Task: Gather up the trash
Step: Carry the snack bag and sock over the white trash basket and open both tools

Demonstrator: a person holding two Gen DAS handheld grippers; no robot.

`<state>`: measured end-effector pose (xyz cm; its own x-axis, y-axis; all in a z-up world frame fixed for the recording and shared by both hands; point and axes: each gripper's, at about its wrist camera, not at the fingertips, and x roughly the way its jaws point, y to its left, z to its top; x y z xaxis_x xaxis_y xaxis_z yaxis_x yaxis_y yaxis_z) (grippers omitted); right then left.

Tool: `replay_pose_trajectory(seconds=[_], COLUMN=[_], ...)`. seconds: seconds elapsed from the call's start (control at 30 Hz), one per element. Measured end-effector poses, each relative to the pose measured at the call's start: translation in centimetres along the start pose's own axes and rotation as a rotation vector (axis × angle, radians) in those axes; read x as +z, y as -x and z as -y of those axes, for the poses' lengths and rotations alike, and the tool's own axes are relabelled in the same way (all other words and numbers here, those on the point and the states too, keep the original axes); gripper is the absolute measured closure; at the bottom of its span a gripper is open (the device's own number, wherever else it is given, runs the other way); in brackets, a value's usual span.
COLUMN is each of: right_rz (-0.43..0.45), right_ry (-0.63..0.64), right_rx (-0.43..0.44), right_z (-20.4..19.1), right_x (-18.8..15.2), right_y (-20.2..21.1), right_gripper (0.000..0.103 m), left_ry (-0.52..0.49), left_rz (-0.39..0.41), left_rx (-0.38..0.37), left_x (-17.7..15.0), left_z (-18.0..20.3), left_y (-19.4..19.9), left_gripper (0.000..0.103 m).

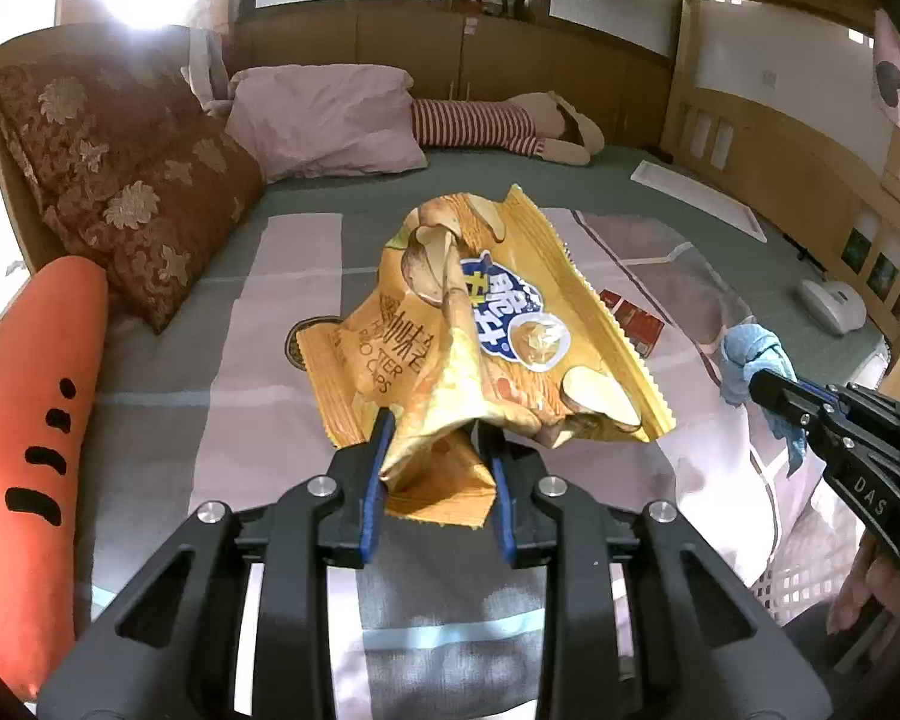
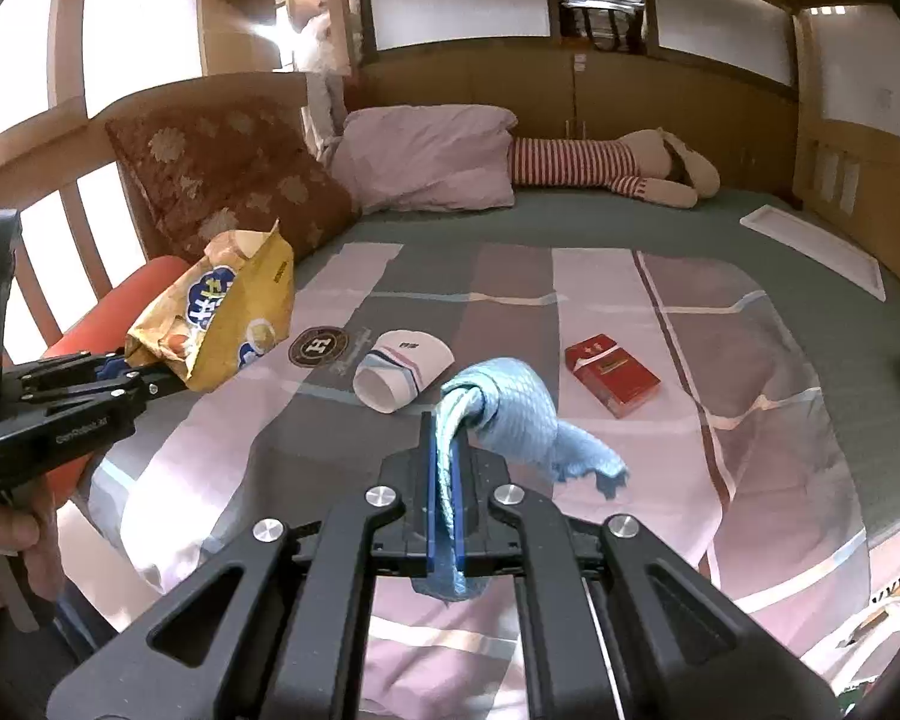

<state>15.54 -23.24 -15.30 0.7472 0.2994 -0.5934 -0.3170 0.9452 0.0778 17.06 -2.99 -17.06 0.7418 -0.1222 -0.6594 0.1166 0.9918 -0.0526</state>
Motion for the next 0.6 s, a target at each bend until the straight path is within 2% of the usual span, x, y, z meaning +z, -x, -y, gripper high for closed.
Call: replay_pose_trajectory(seconds=[0.23, 0.37, 0.47, 0.6], right_rz=[0.007, 0.042, 0.086, 0.127], right_ry=[-0.025, -0.073, -0.11, -0.153], right_rx=[0.002, 0.025, 0.025, -0.053], right_z=[0.6, 1.8, 3.3, 6.7], right_x=[-0.2, 0.0, -0.7, -2.8], right_y=[0.5, 2.4, 6.8, 14.8], right_gripper=[0.098, 0.098, 0.098, 0.098], left_ry=[-0.004, -0.013, -0.024, -0.054], left_rz=[-0.005, -0.002, -0.006, -0.004], left_rx=[-0.008, -0.023, -0.037, -0.069], left_x=[0.1, 0.2, 0.3, 0.1], left_z=[0.1, 0.5, 0.5, 1.4], left_y=[0.1, 0.3, 0.2, 0.3], left_gripper=[0.074, 0.074, 0.074, 0.074])
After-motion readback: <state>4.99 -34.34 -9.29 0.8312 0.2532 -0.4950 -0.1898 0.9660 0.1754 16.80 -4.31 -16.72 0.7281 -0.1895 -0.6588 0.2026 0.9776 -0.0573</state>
